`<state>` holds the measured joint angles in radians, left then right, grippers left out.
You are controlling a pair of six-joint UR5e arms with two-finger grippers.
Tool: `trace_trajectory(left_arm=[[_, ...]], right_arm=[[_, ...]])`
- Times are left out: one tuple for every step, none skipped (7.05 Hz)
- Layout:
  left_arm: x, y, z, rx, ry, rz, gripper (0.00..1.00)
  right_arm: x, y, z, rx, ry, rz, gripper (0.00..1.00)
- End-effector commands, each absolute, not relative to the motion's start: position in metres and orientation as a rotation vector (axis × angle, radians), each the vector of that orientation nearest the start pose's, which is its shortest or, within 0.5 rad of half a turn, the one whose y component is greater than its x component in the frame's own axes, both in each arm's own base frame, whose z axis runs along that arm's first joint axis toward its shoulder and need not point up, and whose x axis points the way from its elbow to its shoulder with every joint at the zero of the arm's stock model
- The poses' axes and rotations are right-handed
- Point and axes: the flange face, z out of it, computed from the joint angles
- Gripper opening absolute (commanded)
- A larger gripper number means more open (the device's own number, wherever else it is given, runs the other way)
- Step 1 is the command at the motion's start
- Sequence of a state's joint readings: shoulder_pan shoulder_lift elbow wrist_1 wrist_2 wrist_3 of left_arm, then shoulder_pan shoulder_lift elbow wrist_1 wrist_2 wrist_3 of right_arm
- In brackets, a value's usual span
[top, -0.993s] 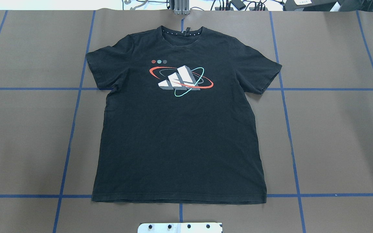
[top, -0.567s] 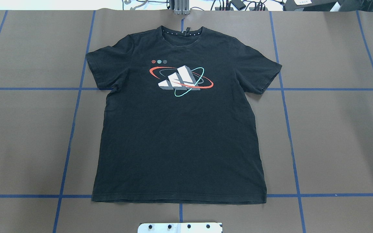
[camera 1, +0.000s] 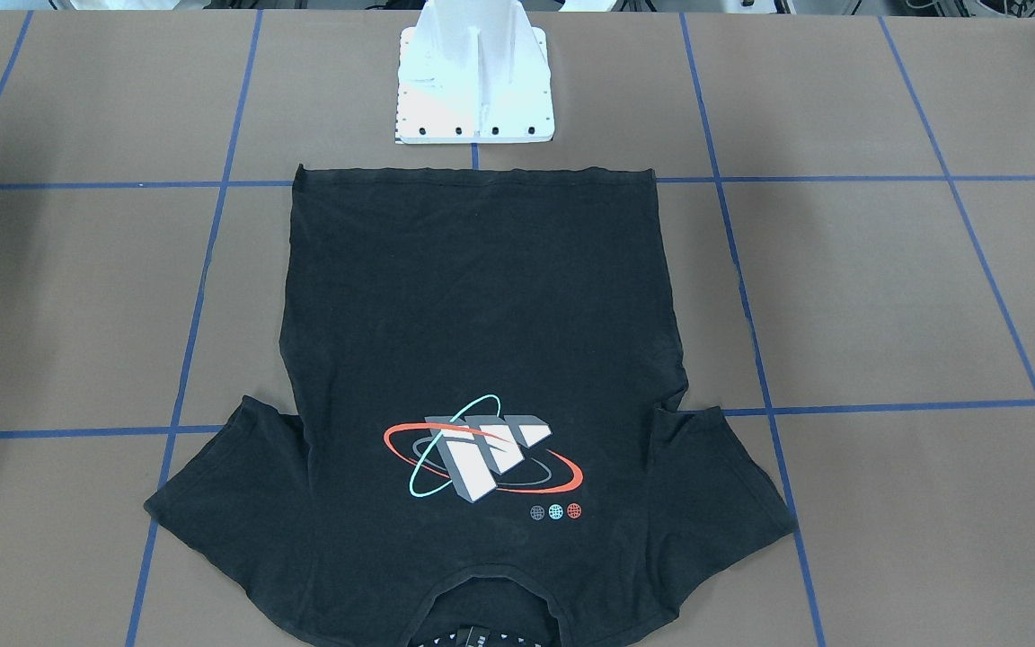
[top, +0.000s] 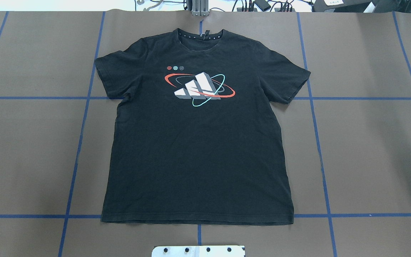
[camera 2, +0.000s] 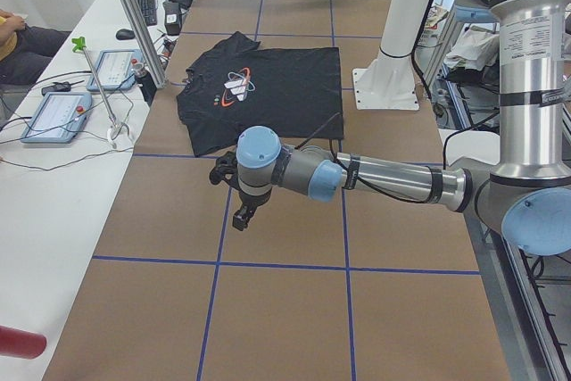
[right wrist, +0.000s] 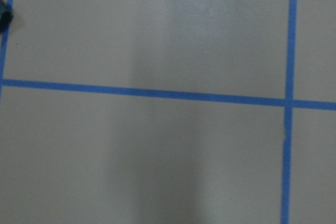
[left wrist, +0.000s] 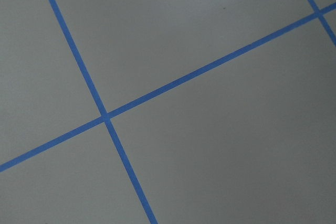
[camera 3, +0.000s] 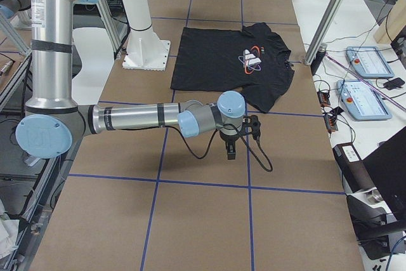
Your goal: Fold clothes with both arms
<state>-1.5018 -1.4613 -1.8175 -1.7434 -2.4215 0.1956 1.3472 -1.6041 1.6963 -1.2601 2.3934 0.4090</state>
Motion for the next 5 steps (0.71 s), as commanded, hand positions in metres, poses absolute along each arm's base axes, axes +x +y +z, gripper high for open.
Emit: trace_trajectory(left_arm=[[-0.026, -0.462, 0.558, 0.355, 0.830, 0.382, 1.00], [-0.026, -0.460, 0.556, 0.358, 0.836, 0.383, 1.00], [-0.026, -0.458, 0.557, 0.347, 0.841, 0.363, 1.00], [-0.026, -0.458, 0.557, 0.343, 0.842, 0.354, 1.00], [-0.026, -0.459, 0.556, 0.343, 0.841, 0.352, 1.00]], right_arm=[[-0.142, -0.545, 0.526, 0.057, -0.950, 0.080, 1.00], [-0.177, -0.586, 0.505, 0.061, -0.956, 0.051, 1.00], [-0.206, -0.634, 0.481, 0.062, -0.939, 0.093, 0.99], [-0.256, -0.667, 0.446, 0.052, -0.909, 0.197, 0.98], [-0.291, -0.685, 0.443, 0.101, -0.881, 0.277, 0.93]])
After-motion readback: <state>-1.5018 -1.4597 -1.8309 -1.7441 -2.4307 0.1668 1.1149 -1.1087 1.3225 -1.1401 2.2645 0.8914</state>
